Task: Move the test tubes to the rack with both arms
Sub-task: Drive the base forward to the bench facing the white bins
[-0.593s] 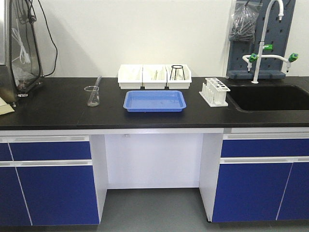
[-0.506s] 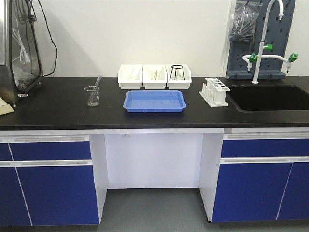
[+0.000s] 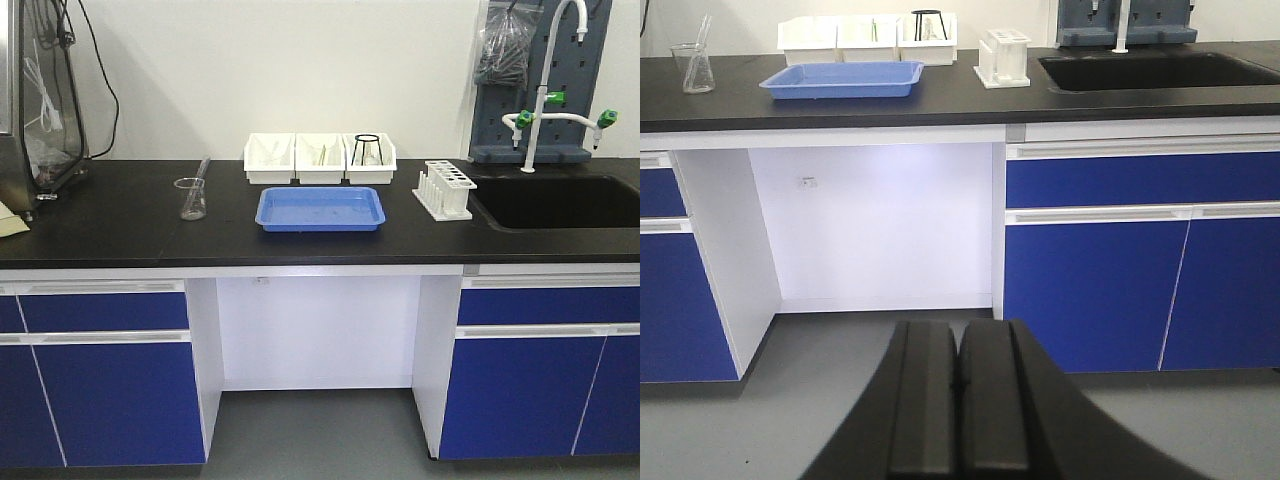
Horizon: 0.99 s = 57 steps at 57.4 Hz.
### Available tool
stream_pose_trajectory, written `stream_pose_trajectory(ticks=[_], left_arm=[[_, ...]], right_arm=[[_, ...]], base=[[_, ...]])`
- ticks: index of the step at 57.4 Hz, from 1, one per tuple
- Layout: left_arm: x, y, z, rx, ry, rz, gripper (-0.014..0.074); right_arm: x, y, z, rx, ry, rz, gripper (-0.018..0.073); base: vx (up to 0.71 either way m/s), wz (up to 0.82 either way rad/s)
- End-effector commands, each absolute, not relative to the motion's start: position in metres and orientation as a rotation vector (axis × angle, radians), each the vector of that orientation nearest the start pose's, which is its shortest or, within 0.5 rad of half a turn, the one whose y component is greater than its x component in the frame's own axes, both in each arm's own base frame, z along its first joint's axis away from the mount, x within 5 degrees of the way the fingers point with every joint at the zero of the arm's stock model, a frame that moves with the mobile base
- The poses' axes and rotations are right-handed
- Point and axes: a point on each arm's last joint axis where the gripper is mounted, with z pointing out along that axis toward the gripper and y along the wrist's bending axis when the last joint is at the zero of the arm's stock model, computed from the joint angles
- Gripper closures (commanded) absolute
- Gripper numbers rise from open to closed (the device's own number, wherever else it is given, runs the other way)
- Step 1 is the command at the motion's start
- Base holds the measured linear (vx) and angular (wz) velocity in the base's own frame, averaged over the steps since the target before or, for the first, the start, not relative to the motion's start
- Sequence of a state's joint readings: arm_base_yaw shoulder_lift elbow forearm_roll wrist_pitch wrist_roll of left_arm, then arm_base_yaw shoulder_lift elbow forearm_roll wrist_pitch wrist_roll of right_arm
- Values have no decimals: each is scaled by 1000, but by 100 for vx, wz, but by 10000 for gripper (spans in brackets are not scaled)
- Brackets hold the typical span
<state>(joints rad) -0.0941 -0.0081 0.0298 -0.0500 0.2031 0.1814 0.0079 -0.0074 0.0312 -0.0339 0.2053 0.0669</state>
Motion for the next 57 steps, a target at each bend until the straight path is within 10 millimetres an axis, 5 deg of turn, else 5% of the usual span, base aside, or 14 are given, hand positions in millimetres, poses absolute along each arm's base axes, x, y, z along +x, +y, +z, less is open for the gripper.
stream_pose_trajectory(ticks=[1, 57], left_arm=[[57, -6, 184, 179, 1635, 18, 617], [57, -6, 184, 179, 1635, 18, 617]], right_arm=[[57, 0, 189, 11, 1632, 14, 567], [57, 0, 189, 11, 1632, 14, 567]], base=[[0, -1], [17, 0]])
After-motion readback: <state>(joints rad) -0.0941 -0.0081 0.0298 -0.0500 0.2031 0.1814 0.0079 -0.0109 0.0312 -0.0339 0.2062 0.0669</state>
